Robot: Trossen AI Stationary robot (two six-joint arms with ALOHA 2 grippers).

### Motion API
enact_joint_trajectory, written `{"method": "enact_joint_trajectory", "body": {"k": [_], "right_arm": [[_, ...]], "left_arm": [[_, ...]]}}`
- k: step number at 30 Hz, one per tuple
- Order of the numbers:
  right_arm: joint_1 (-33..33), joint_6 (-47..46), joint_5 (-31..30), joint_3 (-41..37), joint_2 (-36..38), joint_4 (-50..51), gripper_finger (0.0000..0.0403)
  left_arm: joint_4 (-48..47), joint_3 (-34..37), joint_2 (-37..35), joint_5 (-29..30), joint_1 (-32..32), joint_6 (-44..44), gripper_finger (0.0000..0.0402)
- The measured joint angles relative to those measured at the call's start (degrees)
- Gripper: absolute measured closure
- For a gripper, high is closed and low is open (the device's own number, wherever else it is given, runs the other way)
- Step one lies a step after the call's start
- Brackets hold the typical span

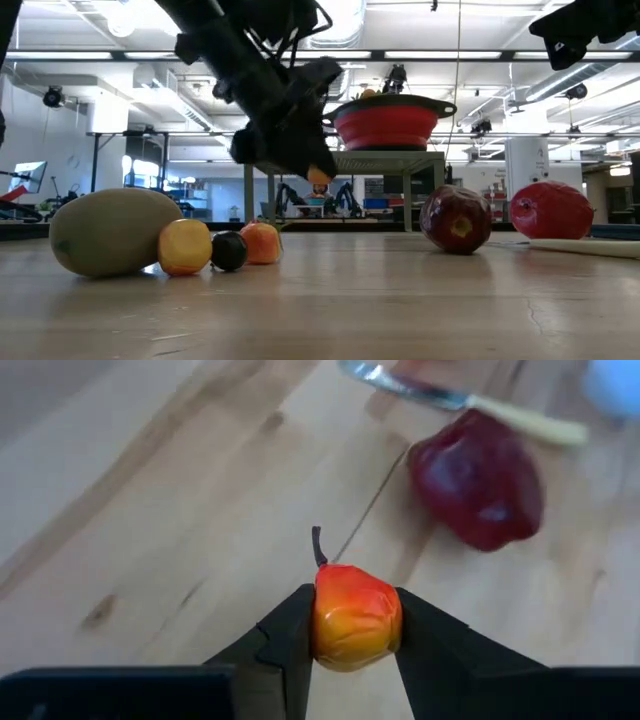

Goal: Pick & Place Fruit
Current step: Put the orange peach into the black strainer bowl on the shelf

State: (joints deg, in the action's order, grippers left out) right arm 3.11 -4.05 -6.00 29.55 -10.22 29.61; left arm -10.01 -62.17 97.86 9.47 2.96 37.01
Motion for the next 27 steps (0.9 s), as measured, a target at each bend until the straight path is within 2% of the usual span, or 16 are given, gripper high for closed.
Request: {"method": "enact_joint_trajectory", "body": {"k": [10,17,22,27], "right_arm": [[-0.01,0.0,0.0,0.01,0.0,-0.01,0.0394],[-0.02,0.0,0.0,-0.01,0.0,-0.02,0.0394],[0.0,0.0,0.0,0.0,0.0,-0.02,0.0394],[-0.02,0.0,-0.01,0.0,0.0,-0.02,0.0394]], "left_arm": [[4.88,-4.48,-0.11,-1.15,0.04,-3.95,0.0277],[11.77,-7.99,-0.13,-2.16,-0.24,-7.4,0.0279],[11.98,-13.46,-0.13,-2.1,-0.33,-14.79,0.0277],[11.85,-19.29,0.19,0.57,-1.47,-21.32,0.0279]]}}
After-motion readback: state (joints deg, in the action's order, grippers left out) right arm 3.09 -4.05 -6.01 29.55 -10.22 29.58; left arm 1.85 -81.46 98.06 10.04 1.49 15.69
